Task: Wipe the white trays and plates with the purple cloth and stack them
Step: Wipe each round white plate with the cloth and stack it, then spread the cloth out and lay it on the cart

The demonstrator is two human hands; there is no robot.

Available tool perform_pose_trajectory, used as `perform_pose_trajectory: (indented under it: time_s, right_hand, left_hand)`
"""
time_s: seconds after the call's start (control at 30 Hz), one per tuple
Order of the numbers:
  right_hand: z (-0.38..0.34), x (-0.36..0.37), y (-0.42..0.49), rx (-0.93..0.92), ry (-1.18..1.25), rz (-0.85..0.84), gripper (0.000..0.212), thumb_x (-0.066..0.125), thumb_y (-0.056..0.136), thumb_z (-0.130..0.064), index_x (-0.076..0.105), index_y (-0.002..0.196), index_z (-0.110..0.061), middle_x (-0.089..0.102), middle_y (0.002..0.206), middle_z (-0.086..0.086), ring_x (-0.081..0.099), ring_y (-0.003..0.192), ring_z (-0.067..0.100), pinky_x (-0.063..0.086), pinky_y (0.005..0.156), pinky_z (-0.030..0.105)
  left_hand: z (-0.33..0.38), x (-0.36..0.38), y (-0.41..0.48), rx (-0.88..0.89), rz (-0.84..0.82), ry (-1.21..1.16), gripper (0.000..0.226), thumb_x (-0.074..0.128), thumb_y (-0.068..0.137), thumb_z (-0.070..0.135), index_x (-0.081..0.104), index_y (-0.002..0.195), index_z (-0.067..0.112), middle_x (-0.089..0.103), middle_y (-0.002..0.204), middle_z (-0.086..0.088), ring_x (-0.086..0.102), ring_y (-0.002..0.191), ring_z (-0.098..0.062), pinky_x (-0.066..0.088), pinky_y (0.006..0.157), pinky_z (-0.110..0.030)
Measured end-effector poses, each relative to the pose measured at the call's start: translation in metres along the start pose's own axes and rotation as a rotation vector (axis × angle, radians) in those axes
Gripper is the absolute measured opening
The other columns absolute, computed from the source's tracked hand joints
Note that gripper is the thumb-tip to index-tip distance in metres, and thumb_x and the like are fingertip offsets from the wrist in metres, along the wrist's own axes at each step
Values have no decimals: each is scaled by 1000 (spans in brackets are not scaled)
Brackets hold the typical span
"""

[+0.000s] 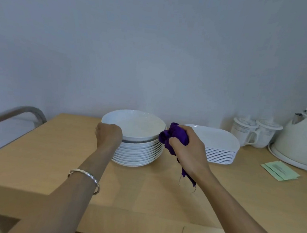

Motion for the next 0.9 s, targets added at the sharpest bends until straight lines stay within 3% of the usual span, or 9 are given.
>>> perform_pose_trajectory:
  time_s: [0.17,0.27,0.33,0.4,0.5,0.6,0.73,0.83,0.9]
  right_hand:
    - [8,-2,2,25,-10,-7,37,56,67,-35,57,104,-40,67,99,-9,65,90,12,45,63,27]
    - [9,-5,1,25,-8,-5,27,57,74,-29,57,98,-40,67,96,-11,66,85,7,44,61,23]
    - [6,-8,0,24,11,-3,22,56,81,-21,56,95,-38,67,90,-10,62,67,-2,43,53,16]
    - [4,-12,3,39,14,-14,19,54,84,-19,54,97,-34,67,86,-5,57,55,3,43,48,18]
    - [-1,-23,12,71,53,-88,17,52,87,-18,52,102,-28,70,90,2,68,66,20,47,51,29]
    - [-3,-40,27,29,40,-145,16,57,90,-14,52,103,-22,67,92,3,70,74,18,56,60,36]
    - [5,-49,54,-16,-40,-216,28,71,82,-15,56,104,-24,69,100,-2,68,88,15,58,76,33]
    - [-2,-51,81,3,28,-303,42,76,75,-33,55,110,-27,65,110,-8,64,101,6,56,74,24]
    - [-21,-57,108,58,68,-322,50,67,72,-49,52,115,-29,64,108,-7,65,97,7,53,70,22]
  left_hand:
    - [-10,1,-5,46,2,124,54,33,95,16,20,143,-3,13,155,-13,23,140,-35,28,110,-52]
    - [7,1,-21,309,47,372,63,36,100,21,6,151,3,-5,160,-15,-1,147,-28,7,118,-44]
    - [27,9,-38,565,-27,427,58,40,100,23,18,150,6,7,160,-13,5,147,-24,6,119,-38]
    - [46,23,-58,690,-250,362,48,42,100,25,34,146,13,26,156,-3,20,144,-15,13,115,-28]
    - [66,44,-79,639,-598,256,48,47,98,36,39,144,25,40,148,8,36,136,-8,26,110,-25]
    - [76,63,-83,437,-921,90,41,41,98,48,54,130,27,59,129,11,54,119,-6,44,102,-36]
    - [93,94,-60,341,-932,-28,24,53,97,30,66,113,17,72,103,-2,67,95,-14,56,84,-33]
    - [113,111,-36,353,-887,-79,14,59,93,13,68,103,9,71,89,-6,67,79,-14,56,67,-27]
    - [138,113,-24,389,-912,-75,7,61,92,11,66,96,10,68,82,-3,65,71,-11,53,61,-24]
Point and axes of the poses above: each hand's wrist, its own y-axis towards the middle knuckle, its own x-axis out of the palm, z = x × y, the point moved 3 cm from there along y, towards the middle knuckle
